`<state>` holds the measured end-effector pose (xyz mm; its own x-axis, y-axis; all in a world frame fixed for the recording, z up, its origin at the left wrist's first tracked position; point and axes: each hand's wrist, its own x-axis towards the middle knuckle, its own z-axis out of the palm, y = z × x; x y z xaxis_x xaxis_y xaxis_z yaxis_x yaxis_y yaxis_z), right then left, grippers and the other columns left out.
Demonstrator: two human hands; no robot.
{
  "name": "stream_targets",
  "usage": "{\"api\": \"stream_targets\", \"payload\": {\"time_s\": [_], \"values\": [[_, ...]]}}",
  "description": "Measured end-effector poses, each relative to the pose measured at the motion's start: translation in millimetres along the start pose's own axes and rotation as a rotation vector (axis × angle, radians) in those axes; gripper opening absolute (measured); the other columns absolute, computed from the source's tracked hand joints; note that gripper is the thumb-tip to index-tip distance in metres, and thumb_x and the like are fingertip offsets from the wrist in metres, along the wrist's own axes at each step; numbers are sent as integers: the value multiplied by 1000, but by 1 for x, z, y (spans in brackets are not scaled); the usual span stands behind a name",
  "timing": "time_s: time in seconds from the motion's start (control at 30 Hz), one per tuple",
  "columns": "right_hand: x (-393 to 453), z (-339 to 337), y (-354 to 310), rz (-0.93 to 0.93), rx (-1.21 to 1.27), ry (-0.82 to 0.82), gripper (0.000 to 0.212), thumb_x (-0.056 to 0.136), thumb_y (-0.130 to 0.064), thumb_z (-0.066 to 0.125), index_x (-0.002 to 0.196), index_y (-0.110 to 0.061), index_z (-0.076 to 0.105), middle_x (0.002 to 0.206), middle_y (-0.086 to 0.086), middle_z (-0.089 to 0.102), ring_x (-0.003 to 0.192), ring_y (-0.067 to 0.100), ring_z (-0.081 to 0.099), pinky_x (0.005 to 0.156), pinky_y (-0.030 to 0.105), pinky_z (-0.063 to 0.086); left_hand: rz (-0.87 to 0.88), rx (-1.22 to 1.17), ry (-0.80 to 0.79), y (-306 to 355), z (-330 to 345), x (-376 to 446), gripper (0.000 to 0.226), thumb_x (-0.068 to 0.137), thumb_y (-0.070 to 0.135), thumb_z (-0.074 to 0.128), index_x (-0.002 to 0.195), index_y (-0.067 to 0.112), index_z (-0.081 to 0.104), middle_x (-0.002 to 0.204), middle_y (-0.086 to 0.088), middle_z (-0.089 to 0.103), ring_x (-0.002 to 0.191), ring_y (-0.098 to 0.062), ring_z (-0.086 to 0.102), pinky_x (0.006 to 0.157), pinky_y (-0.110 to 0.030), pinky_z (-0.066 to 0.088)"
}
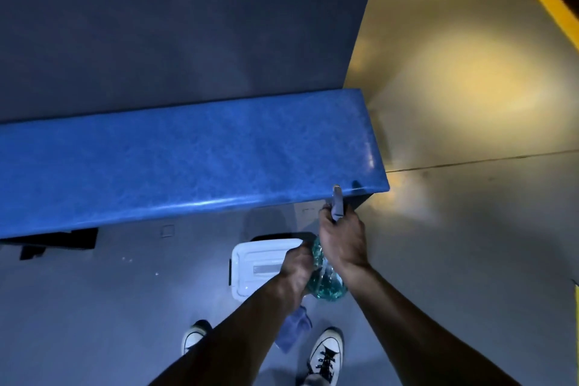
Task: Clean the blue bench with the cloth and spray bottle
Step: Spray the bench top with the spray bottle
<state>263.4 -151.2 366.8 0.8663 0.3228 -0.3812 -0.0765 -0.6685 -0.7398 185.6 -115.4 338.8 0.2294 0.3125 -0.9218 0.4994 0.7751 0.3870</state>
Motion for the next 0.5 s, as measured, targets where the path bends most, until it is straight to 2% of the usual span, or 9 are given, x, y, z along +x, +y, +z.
{"api": "stream_targets", "payload": {"time_s": [0.1, 0.17, 0.27, 0.4, 0.5], "values": [[20, -21, 13, 19, -18, 14, 34, 97, -27, 50, 127, -14, 59, 90, 10, 59, 89, 37, 60, 70, 33, 38, -14, -18, 0, -5, 34, 15, 27, 97, 23, 54, 83, 7, 70, 90, -20, 74, 82, -35, 71, 82, -45, 59], [31, -31, 22, 57, 0, 33, 32, 98, -29, 51, 125, -14, 60, 97, 14, 63, 96, 39, 63, 71, 34, 41, -11, -11, 13, -10, 49, 28, 32, 97, 31, 54, 96, 6, 74, 99, -21, 77, 87, -36, 74, 87, -52, 60], [44, -38, 34, 71, -34, 24, 34, 99, -31, 50, 124, -11, 61, 108, 21, 67, 101, 40, 64, 75, 32, 42, -23, -8, 7, -14, 63, 31, 28, 96, 31, 55, 91, 10, 72, 84, -16, 74, 77, -32, 71, 84, -51, 59], [49, -41, 47, 73, -16, -11, 21, 97, -32, 52, 101, -14, 63, 98, 14, 69, 91, 36, 65, 73, 32, 44, -10, 36, -19, -22, 69, 38, 26, 96, 17, 56, 74, 13, 67, 76, -12, 69, 74, -29, 66, 77, -43, 54], [50, -49, 50, 46, 64, -34, 20, 97, -37, 54, 92, -18, 57, 83, 6, 67, 76, 25, 66, 65, 31, 46, 42, 64, -50, -23, 70, 42, 24, 100, 21, 49, 87, 11, 67, 89, -11, 68, 86, -30, 66, 84, -42, 55]]}}
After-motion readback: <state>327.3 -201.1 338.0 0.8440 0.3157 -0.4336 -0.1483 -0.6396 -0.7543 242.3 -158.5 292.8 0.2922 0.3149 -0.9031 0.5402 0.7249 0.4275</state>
